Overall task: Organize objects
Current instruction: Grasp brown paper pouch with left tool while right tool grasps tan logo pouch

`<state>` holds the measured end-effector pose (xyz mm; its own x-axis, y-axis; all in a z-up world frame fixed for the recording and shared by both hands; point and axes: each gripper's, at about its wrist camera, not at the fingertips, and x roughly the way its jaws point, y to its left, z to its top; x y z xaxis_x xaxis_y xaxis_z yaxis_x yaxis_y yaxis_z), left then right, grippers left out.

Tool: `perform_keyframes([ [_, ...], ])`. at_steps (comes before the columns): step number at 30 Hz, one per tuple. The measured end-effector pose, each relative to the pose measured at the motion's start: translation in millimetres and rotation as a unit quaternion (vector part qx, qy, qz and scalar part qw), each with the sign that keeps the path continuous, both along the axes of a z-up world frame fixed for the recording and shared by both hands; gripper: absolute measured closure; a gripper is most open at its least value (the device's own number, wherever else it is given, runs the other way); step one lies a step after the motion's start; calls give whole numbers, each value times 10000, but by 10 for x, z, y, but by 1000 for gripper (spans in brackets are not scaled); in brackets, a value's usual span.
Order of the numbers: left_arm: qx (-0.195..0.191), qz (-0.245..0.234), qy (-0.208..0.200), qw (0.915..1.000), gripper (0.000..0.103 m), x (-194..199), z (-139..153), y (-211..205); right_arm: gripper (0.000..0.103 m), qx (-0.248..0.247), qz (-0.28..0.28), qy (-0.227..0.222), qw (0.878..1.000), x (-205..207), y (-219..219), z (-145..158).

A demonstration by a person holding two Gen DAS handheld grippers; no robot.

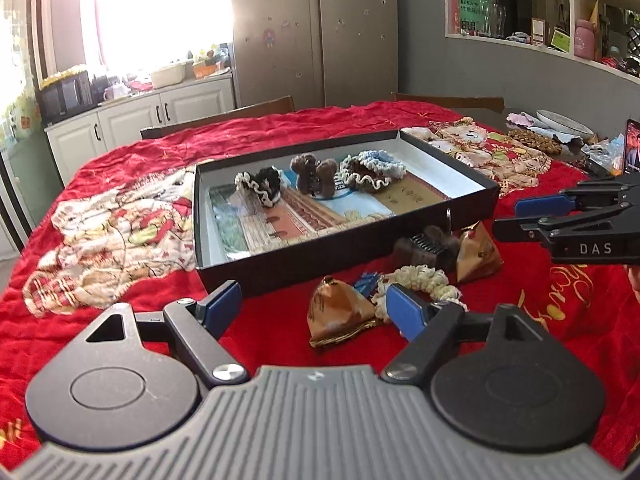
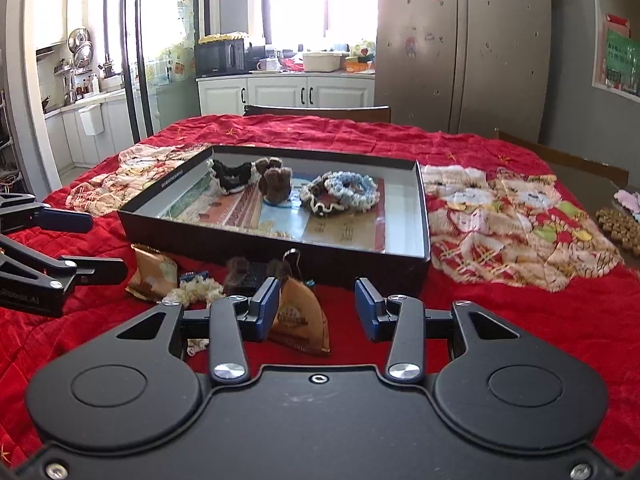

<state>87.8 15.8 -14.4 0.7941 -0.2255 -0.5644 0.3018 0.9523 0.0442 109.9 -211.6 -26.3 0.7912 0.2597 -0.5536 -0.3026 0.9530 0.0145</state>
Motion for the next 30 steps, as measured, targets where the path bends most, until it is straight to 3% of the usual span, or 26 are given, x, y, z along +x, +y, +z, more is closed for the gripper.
perform_keyframes([
  [14,-299,68,125,9995,20,157,-226,22,59,185,18,319,9993,147,116,-342],
  [27,-542,63,321,9980,38,238,-309,42,63,213,78,357,9991,199,150,-380],
  [30,-585,71,341,9977,47,254,-309,41,65,221,92,367,9990,195,146,-379],
])
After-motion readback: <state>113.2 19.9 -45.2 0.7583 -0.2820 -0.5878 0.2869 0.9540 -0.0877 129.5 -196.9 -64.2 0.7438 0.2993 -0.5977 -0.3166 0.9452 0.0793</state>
